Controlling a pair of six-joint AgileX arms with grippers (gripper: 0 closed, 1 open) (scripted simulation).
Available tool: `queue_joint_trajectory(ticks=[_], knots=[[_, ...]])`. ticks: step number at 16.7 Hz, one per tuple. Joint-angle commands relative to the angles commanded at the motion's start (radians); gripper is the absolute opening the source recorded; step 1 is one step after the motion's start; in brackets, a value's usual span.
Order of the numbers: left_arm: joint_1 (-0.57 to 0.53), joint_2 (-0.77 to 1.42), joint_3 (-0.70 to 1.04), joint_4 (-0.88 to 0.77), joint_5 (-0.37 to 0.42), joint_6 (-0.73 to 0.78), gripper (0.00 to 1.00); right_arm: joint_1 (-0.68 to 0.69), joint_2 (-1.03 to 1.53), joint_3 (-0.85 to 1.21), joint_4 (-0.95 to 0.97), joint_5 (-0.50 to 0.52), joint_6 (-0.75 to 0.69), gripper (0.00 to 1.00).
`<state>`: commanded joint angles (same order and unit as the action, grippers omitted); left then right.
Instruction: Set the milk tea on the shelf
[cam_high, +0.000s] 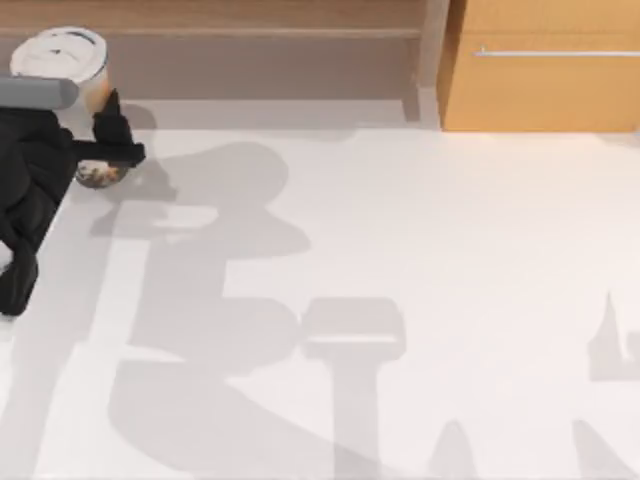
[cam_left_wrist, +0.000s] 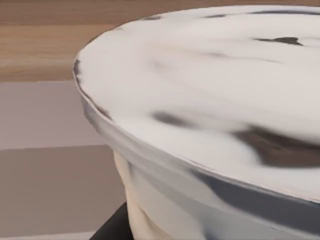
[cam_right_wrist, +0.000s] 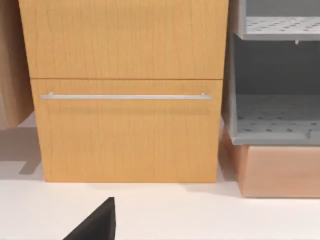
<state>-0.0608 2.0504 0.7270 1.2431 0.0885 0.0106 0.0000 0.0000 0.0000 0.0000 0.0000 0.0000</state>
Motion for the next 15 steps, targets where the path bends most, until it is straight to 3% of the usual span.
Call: queue_joint_trajectory(ticks=[4,9,15], knots=[[-0.222,-0.043,0.073,-0.17,-0.084,-0.016,0.0,0.0,0.0,0.0,0.0,0.0,0.0,1.0],[-0.466,-0.088,0.305,-0.449,-0.243,-0.043,0.0,0.0,0.0,0.0,0.0,0.0,0.0,1.0],[-0.577,-0.079,0.65,-0.76,-0.469,-0.063,0.0,0.0,0.0,0.0,0.0,0.0,0.0,1.0]])
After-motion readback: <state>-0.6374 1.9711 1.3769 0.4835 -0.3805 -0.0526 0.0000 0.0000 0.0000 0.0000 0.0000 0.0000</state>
